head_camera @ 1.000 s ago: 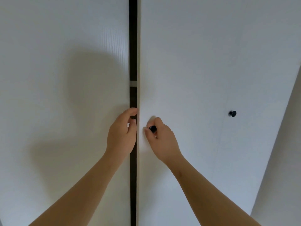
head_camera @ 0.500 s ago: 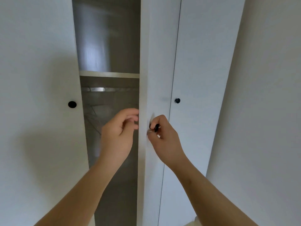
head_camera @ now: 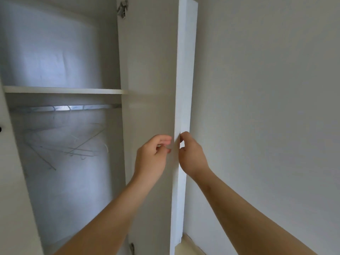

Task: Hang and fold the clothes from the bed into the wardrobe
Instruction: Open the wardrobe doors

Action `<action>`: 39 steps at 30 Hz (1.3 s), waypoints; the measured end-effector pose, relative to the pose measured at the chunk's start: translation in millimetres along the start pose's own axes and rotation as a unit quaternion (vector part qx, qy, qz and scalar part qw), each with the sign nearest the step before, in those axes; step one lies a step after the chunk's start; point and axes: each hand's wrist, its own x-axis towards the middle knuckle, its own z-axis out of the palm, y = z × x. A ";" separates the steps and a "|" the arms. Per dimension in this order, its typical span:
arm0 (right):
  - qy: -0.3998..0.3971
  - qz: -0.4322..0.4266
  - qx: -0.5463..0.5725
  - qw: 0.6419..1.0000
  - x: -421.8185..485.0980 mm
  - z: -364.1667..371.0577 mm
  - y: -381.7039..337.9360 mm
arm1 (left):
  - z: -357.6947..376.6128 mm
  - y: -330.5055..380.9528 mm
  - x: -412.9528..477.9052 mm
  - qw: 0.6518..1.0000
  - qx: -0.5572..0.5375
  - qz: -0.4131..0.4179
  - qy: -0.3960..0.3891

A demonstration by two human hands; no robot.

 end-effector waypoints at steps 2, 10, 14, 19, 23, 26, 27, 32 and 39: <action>0.005 0.029 -0.008 1.000 -1.3 -10.5 7.7 | 12.7 1.2 2.2 1.000 0.000 -0.005 -0.009; 0.022 0.061 -0.009 0.998 -5.6 -23.4 18.9 | 21.0 -6.0 4.3 1.000 -0.016 -0.016 -0.017; 0.042 0.076 0.009 0.996 -6.0 -9.8 13.9 | 2.2 -13.3 6.7 1.000 -0.001 -0.022 -0.004; 0.158 -0.004 0.056 0.986 3.2 27.2 -8.9 | -44.8 -30.0 16.5 0.998 0.037 -0.023 0.043; 0.060 -0.068 0.107 0.990 17.1 79.4 -38.9 | -97.6 -46.5 24.1 0.992 0.086 -0.022 0.093; 0.001 -0.075 0.126 0.989 26.5 124.9 -60.3 | -142.5 -57.4 32.5 0.981 0.133 -0.019 0.137; -0.014 -0.077 0.132 0.988 29.5 140.2 -67.2 | -158.2 -60.8 35.3 0.976 0.155 -0.015 0.152; -0.071 -0.084 0.156 0.982 45.1 215.6 -109.1 | -243.8 -78.4 44.8 0.910 0.327 0.005 0.254; -0.123 -0.101 0.175 0.972 63.0 301.0 -168.9 | -350.6 -97.4 76.1 0.842 0.463 -0.030 0.273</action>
